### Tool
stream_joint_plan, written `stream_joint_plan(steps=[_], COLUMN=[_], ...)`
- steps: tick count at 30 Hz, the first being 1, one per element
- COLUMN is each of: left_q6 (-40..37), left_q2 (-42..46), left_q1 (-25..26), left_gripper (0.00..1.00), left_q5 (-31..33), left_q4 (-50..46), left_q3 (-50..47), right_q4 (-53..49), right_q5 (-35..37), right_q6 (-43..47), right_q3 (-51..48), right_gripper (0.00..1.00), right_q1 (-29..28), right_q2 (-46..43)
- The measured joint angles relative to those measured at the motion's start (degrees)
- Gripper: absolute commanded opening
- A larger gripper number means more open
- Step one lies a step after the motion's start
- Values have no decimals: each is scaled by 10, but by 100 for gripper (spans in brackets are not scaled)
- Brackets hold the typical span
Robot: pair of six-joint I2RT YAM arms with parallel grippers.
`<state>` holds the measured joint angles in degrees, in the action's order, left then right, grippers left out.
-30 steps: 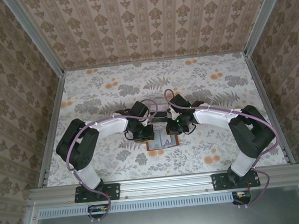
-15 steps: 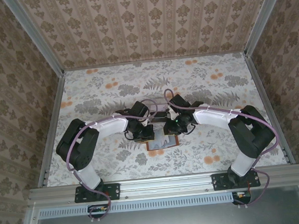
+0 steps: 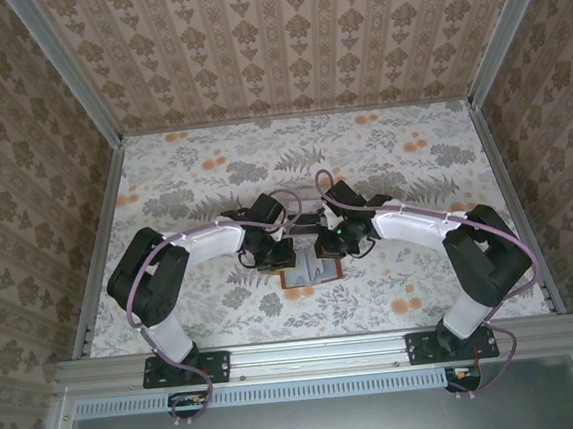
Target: Take the credit cards out of the card holder
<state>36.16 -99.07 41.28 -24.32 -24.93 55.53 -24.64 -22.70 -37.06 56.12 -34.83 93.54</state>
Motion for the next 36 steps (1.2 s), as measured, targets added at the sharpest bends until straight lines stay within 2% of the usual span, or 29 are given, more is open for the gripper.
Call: stream_joint_plan(steps=[8,13,17,27,36], left_q6=[-3,-2,1,12,13], left_q2=[35,70,104,167,192], left_q1=[-10,-25,-45,-80,-94], left_gripper=[16,17,17,17,17], left_q5=[9,19,23,30,31], left_q4=[0,5,26,40,44], left_q3=[11,9,-22,-94,-123], right_q4=[-84,-137,-186,-264,-366], right_q5=[32,64,88,160,184], right_q6=[77,185,321,665,820], right_q3=[53,111,177,308,505], right_gripper=[1,0,0,0,0], right_q1=[1,2,5,5,5], right_q2=[-24,-27,-15,85,220])
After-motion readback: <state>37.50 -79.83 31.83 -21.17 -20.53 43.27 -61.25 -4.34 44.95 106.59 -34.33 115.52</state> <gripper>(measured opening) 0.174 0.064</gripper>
